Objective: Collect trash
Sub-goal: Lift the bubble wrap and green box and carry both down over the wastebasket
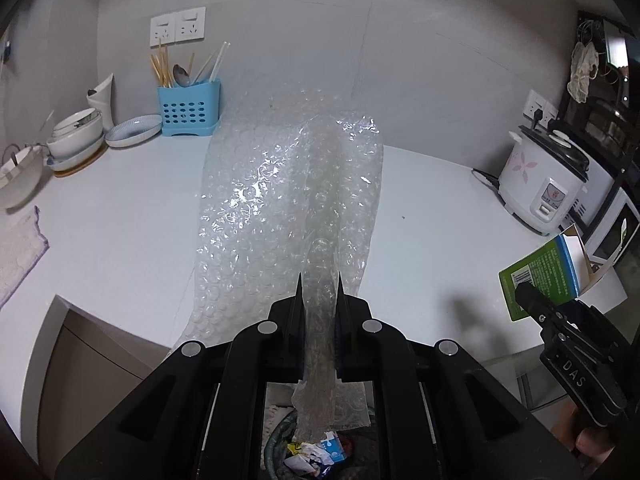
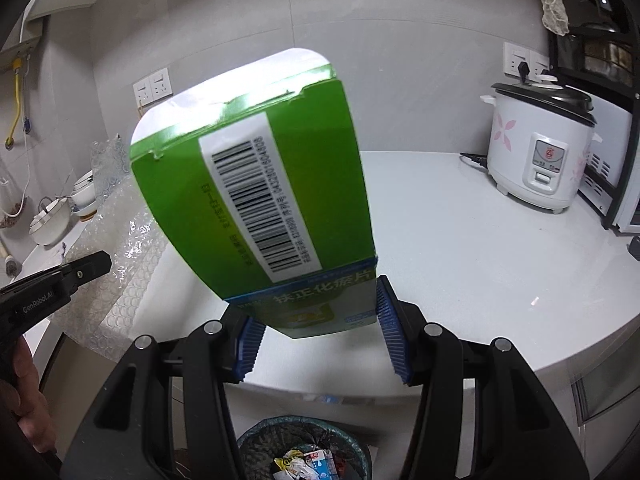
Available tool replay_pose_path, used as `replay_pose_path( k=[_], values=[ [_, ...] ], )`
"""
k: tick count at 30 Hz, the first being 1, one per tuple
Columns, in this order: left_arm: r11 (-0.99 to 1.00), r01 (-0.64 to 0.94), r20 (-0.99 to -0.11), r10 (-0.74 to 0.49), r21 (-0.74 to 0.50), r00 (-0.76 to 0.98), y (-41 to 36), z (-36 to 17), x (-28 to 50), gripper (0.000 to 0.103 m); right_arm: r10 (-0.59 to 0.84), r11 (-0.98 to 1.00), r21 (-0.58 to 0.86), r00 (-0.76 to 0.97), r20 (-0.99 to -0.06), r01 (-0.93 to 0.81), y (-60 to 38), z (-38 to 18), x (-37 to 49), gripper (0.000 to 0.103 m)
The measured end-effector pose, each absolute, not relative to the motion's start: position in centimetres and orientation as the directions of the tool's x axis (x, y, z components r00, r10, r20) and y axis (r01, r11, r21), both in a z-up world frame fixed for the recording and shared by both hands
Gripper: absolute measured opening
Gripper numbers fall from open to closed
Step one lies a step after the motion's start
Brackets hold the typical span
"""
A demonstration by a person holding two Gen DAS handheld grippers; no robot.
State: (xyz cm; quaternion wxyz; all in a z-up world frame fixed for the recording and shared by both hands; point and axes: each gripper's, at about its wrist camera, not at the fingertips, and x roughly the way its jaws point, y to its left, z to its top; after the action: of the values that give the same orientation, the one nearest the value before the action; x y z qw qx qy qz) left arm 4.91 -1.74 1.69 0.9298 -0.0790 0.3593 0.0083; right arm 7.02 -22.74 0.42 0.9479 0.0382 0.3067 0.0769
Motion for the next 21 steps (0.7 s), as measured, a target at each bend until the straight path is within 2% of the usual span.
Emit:
replay_pose_path(
  k=[15,21],
  values=[
    [0.988,-0.052,-0.633,-0.051,-0.143,0.772,-3.1,0.6,-6.1,0.009,0.181,0.983,0.135,0.82,-0.543,-0.127,-22.8,0.0,-2.6,0.05],
    [0.988,-0.057,-0.647,-0.051,-0.145,0.761,-3.6,-1.7,-8.7,0.009,0.193,0.981,0.12,0.818,-0.542,-0.152,-21.8,-1.1,-5.1,0.05]
  ],
)
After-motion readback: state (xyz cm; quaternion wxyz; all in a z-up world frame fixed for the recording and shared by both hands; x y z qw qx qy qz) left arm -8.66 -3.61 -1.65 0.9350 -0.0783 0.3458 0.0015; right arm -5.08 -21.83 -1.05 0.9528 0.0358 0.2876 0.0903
